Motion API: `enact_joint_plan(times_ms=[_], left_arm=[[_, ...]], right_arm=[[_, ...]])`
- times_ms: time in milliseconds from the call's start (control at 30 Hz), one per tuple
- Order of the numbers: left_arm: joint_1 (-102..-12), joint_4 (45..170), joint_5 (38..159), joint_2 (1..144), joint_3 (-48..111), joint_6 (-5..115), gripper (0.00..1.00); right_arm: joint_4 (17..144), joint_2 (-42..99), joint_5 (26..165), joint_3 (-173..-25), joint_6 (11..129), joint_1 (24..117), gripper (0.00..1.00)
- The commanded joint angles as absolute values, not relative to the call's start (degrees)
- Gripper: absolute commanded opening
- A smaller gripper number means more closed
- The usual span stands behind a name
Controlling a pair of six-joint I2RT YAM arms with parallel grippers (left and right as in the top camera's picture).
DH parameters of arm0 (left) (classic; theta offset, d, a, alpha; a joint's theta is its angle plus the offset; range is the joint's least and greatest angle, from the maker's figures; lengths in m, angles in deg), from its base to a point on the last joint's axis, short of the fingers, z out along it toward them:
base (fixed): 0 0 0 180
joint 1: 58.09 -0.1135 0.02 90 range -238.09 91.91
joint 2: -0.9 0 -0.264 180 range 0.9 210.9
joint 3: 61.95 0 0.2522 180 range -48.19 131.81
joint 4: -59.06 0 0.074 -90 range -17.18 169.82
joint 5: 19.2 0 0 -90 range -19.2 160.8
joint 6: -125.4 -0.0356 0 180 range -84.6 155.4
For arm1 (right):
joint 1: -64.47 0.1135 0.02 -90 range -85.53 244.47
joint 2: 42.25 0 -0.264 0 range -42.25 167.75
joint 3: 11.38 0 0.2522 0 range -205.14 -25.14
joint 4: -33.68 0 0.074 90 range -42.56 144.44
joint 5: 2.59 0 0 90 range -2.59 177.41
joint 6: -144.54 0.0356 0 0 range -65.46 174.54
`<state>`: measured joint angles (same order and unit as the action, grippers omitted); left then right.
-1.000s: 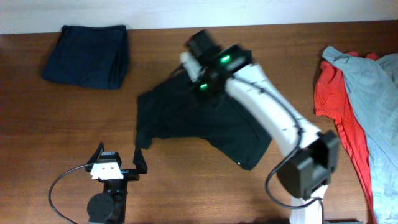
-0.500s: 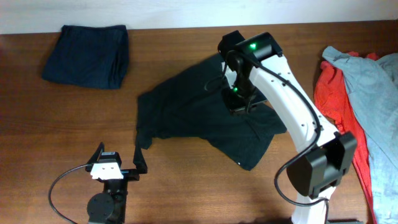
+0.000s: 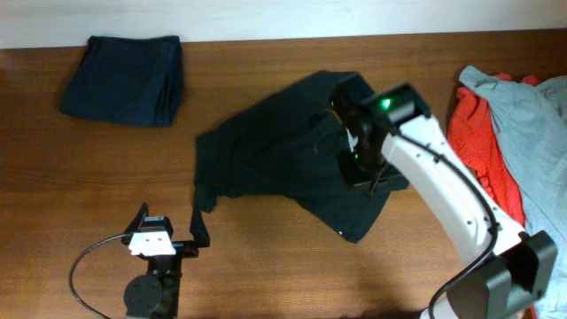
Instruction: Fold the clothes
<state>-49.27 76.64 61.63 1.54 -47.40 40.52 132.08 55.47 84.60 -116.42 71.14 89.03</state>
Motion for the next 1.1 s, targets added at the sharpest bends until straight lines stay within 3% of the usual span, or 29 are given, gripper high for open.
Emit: enact_joint_plan(times_ms=[0, 267, 600, 867, 1067], left_arm=[[-49.36, 76.75, 62.02, 1.23, -47.66, 39.61, 1.0], [-49.36, 76.75, 62.02, 1.23, -47.66, 39.61, 0.99], [-49.36, 76.75, 62.02, 1.23, -47.66, 39.61, 0.99], [-49.36, 76.75, 62.02, 1.23, -47.66, 39.61, 1.0], [-49.36, 76.75, 62.02, 1.23, -47.66, 39.61, 0.99]], right_arm=[[125.99, 50.66, 85.87, -104.82, 73.99, 88.74, 0.04], [106.1, 49.96, 88.89, -85.12, 73.15, 88.76, 0.04], [90.88, 49.98, 87.8, -76.93, 67.6, 88.76, 0.04], [83.58, 49.98, 88.3, -69.58, 66.99, 88.76, 0.04], [90.69, 49.98, 93.28, -69.45, 68.0, 88.46, 0.04]])
